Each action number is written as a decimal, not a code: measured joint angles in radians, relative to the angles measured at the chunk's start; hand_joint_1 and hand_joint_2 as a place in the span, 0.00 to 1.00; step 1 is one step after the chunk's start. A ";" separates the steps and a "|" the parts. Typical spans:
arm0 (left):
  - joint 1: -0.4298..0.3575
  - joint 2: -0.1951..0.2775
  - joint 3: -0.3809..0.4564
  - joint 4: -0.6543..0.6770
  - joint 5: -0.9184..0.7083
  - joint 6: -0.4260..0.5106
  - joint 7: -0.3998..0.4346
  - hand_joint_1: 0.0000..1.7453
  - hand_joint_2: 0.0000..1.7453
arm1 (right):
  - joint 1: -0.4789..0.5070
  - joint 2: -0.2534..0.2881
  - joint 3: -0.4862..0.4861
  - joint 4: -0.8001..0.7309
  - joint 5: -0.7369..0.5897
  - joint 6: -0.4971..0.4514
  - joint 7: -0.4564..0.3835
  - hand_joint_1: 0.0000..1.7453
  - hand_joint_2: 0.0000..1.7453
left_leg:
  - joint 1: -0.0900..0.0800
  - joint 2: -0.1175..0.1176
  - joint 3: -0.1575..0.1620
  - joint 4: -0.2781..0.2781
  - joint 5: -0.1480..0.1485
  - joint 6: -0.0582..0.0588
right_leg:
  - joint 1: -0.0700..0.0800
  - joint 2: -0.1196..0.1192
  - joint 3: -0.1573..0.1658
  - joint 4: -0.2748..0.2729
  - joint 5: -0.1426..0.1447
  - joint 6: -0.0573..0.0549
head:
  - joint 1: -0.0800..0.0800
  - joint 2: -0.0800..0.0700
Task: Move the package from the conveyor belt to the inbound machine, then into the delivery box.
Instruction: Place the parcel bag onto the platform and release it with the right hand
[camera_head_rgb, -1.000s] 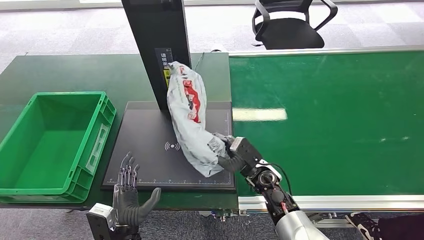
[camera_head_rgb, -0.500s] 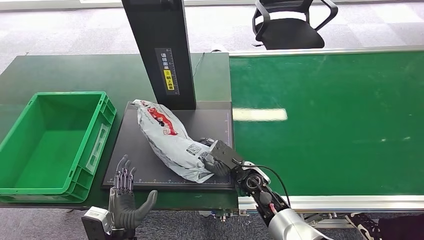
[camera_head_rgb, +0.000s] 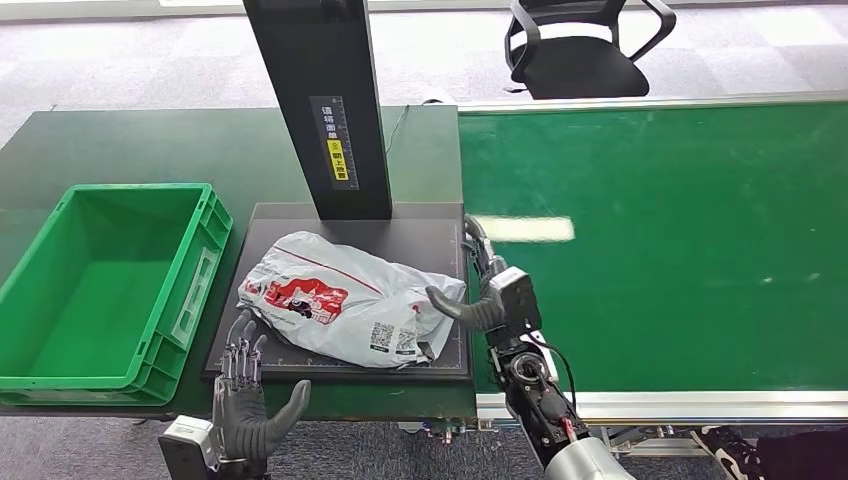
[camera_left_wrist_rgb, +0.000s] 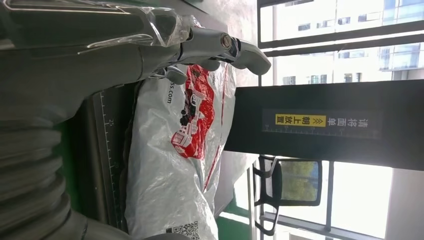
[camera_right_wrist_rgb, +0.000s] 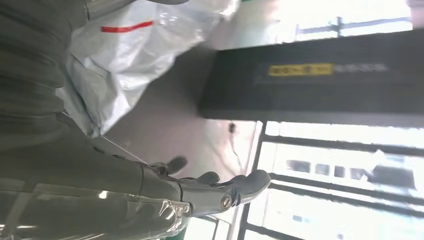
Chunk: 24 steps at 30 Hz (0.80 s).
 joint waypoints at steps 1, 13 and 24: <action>0.001 0.000 0.000 0.001 0.002 0.003 -0.002 0.00 1.00 | 0.019 -0.002 -0.007 -0.043 -0.026 0.005 -0.001 0.00 1.00 | 0.000 0.000 0.000 0.000 0.000 0.000 | 0.000 0.000 0.000 0.000 0.000 0.000 | 0.000 0.000; 0.035 0.000 0.001 -0.029 -0.241 0.285 0.005 0.00 1.00 | 0.350 -0.009 -0.081 -0.567 -0.317 0.178 -0.003 0.00 1.00 | 0.000 0.000 -0.001 0.000 -0.001 0.000 | 0.000 0.000 -0.001 0.000 -0.001 0.000 | 0.000 0.000; -0.091 0.016 -0.094 0.061 -0.813 0.560 0.326 0.00 1.00 | 0.459 0.001 -0.110 -0.707 -0.462 0.318 0.033 0.00 1.00 | 0.000 0.000 0.001 0.000 0.000 0.001 | 0.000 0.000 0.000 -0.001 0.001 0.001 | 0.000 0.000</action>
